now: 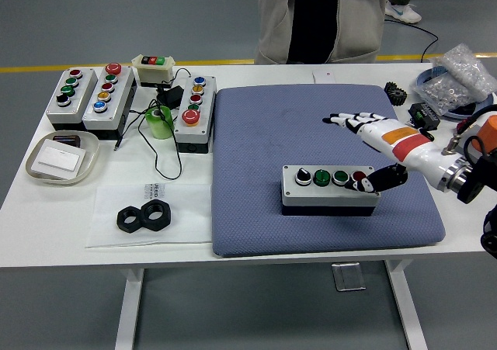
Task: Pick up the button,place it on the desk,press the button,press the button
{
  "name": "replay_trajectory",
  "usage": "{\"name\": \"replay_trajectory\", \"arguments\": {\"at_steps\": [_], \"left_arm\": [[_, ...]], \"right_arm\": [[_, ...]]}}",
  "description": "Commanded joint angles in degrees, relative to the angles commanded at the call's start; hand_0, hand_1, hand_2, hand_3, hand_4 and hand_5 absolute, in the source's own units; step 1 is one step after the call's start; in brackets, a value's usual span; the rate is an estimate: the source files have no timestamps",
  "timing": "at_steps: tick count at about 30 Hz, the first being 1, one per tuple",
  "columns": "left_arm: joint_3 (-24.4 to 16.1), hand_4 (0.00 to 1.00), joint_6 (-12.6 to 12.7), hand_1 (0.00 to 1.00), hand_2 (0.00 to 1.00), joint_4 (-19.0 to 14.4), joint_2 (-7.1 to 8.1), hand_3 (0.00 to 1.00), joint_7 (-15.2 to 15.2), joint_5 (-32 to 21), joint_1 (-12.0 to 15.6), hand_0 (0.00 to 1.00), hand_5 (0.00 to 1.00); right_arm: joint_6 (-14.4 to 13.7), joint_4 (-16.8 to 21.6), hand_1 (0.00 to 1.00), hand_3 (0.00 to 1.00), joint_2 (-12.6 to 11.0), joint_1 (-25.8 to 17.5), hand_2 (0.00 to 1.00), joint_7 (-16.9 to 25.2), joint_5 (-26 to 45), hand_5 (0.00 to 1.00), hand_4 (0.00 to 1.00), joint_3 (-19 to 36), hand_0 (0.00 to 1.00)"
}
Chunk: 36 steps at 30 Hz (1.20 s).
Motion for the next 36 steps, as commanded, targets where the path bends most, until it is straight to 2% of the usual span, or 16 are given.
{"name": "replay_trajectory", "arguments": {"at_steps": [4, 5, 7, 10, 11, 16, 17, 20, 36], "left_arm": [[0.4, 0.622, 0.0, 0.827, 0.856, 0.0, 0.02, 0.824, -0.1, -0.5, -0.1, 0.742, 0.998], [0.5, 0.622, 0.0, 0.827, 0.857, 0.0, 0.01, 0.824, -0.2, -0.7, -0.1, 0.743, 0.998], [0.6, 0.622, -0.1, 0.827, 0.857, 0.0, 0.01, 0.824, -0.3, -0.9, -0.2, 0.743, 0.998], [0.6, 0.622, -0.1, 0.827, 0.857, 0.0, 0.01, 0.824, -0.3, -1.1, -0.4, 0.743, 0.998], [0.6, 0.622, -0.1, 0.827, 0.856, 0.1, 0.00, 0.824, -0.3, -1.1, -0.4, 0.742, 0.998], [0.8, 0.622, -0.1, 0.827, 0.856, 0.1, 0.00, 0.824, -0.4, -1.4, -0.6, 0.742, 0.998], [0.9, 0.622, -0.2, 0.826, 0.857, 0.1, 0.00, 0.824, -0.4, -1.4, -0.7, 0.743, 0.998], [0.9, 0.622, -0.2, 0.826, 0.857, 0.1, -0.01, 0.824, -0.5, -1.5, -0.8, 0.743, 0.998], [1.1, 0.622, -0.3, 0.826, 0.857, 0.0, 0.06, 0.823, -0.6, -1.8, -1.0, 0.744, 0.998]], "right_arm": [[-6.2, 2.8, 0.561, 0.991, -1.6, -3.3, 0.596, -2.1, -2.2, 0.002, 0.800, 3.8, 0.716], [-7.7, 3.1, 0.149, 0.772, -1.8, -4.1, 0.257, -2.0, -2.8, 0.002, 0.630, 4.6, 0.379], [-8.7, 3.5, 0.149, 0.772, -2.3, -5.3, 0.257, -1.8, -2.8, 0.002, 0.630, 5.5, 0.379], [-6.5, 3.4, 0.149, 0.772, -2.7, -6.5, 0.257, -2.2, -2.6, 0.002, 0.630, 5.9, 0.379], [-5.3, 3.2, 0.098, 0.741, -2.8, -7.0, 0.209, -2.6, -2.4, 0.002, 0.573, 6.0, 0.307], [-1.0, 2.5, 0.098, 0.741, -2.7, -8.4, 0.209, -4.3, -2.8, 0.002, 0.573, 5.7, 0.307], [0.0, 2.3, 0.059, 0.717, -2.6, -8.6, 0.177, -4.7, -3.1, 0.002, 0.542, 5.3, 0.267], [1.4, 2.0, 0.059, 0.717, -2.4, -9.2, 0.177, -5.3, -3.7, 0.002, 0.542, 4.9, 0.267], [3.1, 3.5, 0.053, 0.709, -2.6, -10.3, 0.171, -5.5, -4.5, 0.002, 0.519, 2.7, 0.267]]}}
